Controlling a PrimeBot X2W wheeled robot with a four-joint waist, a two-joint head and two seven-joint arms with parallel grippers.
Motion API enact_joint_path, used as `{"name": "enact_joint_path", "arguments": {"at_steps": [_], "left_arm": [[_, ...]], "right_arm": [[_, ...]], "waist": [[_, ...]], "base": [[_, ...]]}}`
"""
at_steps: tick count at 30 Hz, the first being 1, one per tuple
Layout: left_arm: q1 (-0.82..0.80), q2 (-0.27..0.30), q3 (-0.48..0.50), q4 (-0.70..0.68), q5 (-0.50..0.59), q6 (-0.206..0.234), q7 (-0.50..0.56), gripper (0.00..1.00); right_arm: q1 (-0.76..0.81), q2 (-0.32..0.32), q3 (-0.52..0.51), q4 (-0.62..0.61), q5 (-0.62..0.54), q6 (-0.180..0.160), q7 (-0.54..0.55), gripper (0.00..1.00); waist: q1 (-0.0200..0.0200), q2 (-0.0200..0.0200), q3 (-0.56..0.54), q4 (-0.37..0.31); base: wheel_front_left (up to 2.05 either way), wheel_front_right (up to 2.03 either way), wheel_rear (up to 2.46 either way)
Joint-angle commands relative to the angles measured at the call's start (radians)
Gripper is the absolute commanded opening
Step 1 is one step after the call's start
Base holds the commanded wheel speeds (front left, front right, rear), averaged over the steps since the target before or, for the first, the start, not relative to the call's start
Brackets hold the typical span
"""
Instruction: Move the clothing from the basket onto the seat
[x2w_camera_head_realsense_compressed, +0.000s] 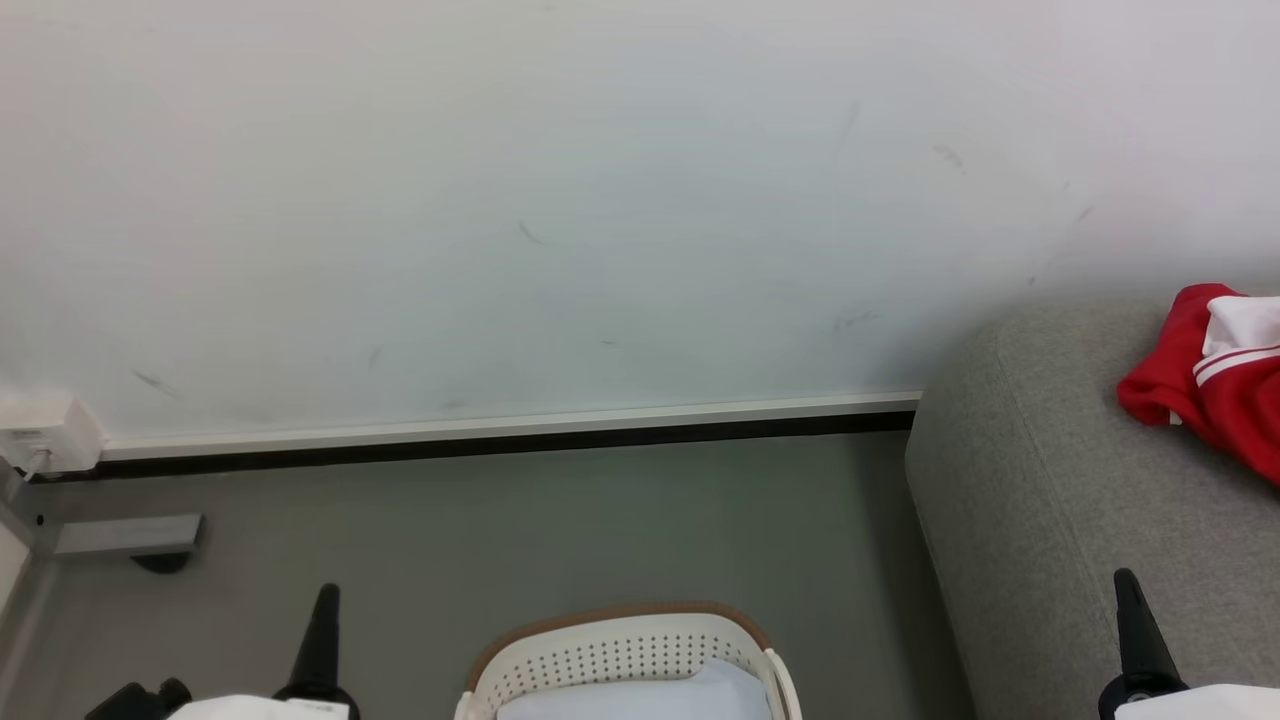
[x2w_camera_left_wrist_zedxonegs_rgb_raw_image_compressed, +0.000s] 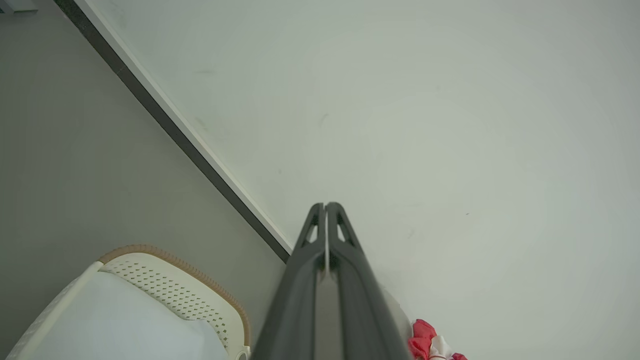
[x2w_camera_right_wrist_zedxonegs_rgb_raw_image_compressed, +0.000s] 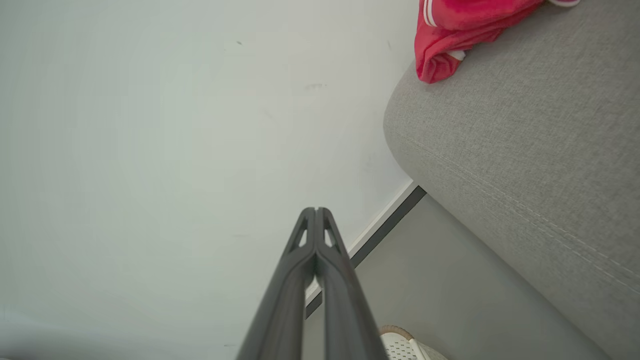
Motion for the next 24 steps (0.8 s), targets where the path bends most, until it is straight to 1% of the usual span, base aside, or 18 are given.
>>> {"name": "enact_joint_path", "arguments": {"at_steps": [1, 14, 24], "left_arm": [[-0.022, 0.008, 0.007, -0.013, -0.035, -0.007, 0.008, 0.00], [-0.035, 0.009, 0.020, -0.023, -0.165, -0.010, 0.042, 0.00], [-0.045, 0.009, 0.027, -0.029, -0.243, -0.014, 0.062, 0.00]], "right_arm": [[-0.025, -0.011, -0.005, -0.014, 0.033, -0.001, 0.009, 0.00], [-0.037, -0.012, -0.017, -0.019, 0.171, -0.002, 0.041, 0.00], [-0.044, -0.013, -0.023, -0.022, 0.256, -0.002, 0.061, 0.00]], "waist": [[-0.0001, 0.0000, 0.001, 0.001], [-0.0001, 0.0000, 0.006, 0.008], [-0.0001, 0.0000, 0.010, 0.013]], "base": [[0.00, 0.00, 0.00], [0.00, 0.00, 0.00], [0.00, 0.00, 0.00]]}}
